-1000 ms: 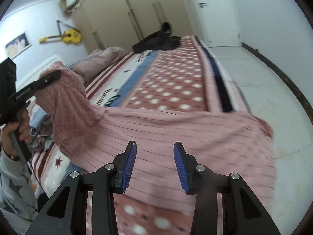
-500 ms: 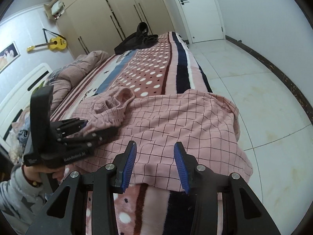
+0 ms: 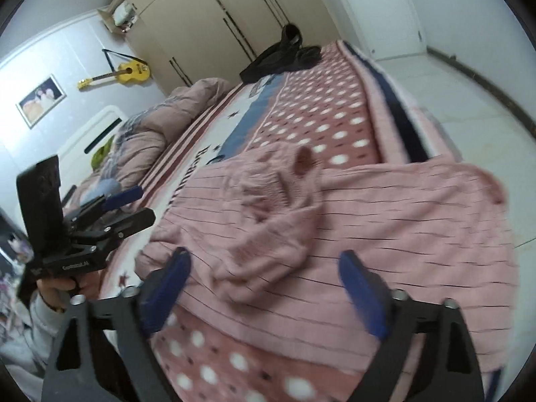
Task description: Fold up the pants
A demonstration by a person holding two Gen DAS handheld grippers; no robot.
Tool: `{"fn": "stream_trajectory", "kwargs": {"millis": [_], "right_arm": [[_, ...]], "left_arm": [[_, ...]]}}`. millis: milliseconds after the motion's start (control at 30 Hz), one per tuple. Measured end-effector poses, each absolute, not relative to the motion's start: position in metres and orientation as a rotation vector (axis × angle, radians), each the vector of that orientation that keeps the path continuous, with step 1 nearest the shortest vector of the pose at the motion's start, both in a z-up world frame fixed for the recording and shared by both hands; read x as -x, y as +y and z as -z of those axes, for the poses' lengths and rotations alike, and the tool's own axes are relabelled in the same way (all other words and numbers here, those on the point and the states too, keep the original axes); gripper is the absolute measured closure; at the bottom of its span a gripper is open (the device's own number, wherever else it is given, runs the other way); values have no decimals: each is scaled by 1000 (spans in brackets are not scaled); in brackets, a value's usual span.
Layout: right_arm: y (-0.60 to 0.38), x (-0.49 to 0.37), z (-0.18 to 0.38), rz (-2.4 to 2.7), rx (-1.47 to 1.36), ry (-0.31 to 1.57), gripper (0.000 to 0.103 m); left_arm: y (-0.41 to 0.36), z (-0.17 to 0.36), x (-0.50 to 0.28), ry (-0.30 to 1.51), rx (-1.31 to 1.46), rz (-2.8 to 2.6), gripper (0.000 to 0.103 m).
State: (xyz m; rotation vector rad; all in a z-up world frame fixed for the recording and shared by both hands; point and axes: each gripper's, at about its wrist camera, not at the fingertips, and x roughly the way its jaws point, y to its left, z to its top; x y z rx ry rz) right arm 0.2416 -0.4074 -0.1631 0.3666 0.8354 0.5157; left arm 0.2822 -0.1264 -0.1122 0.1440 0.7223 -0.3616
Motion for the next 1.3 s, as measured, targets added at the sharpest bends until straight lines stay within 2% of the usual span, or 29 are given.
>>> {"fn": "stream_trajectory", "kwargs": {"millis": [167, 200, 233, 267, 333, 533, 700, 767, 900, 1000, 1067, 1133, 1200, 1300], "right_arm": [[-372, -254, 176, -460, -343, 878, 11], [-369, -254, 177, -426, -320, 883, 25], [-367, -254, 178, -388, -295, 894, 59], [-365, -254, 178, -345, -272, 912, 71], [-372, -250, 176, -344, -295, 905, 85], [-396, -215, 154, -365, -330, 836, 92], [-414, -198, 165, -305, -339, 849, 93], [-412, -201, 176, -292, -312, 890, 91], [-412, -197, 163, -254, -249, 841, 78], [-411, -198, 135, -222, -203, 748, 72], [-403, -205, 118, -254, -190, 702, 72], [-389, -209, 112, -324, -175, 681, 72], [-368, -219, 121, -424, -172, 724, 72], [-352, -226, 145, -455, -168, 808, 75]], "left_arm": [[-99, 115, -281, 727, -117, 322, 25], [-96, 115, -279, 728, -119, 321, 25], [-96, 116, -278, 727, -121, 322, 25], [-95, 116, -278, 725, -122, 323, 25], [-91, 115, -275, 718, -124, 329, 25], [-90, 111, -273, 708, -115, 353, 25], [-102, 125, -281, 745, -98, 400, 25], [-108, 135, -285, 772, -94, 431, 25], [-118, 147, -290, 814, -94, 472, 49], [-129, 142, -292, 799, -108, 494, 50], [-141, 135, -294, 783, -117, 523, 50], [-149, 135, -296, 802, -121, 553, 57], [-151, 141, -297, 845, -120, 574, 70], [-146, 160, -288, 913, -144, 613, 75]]}}
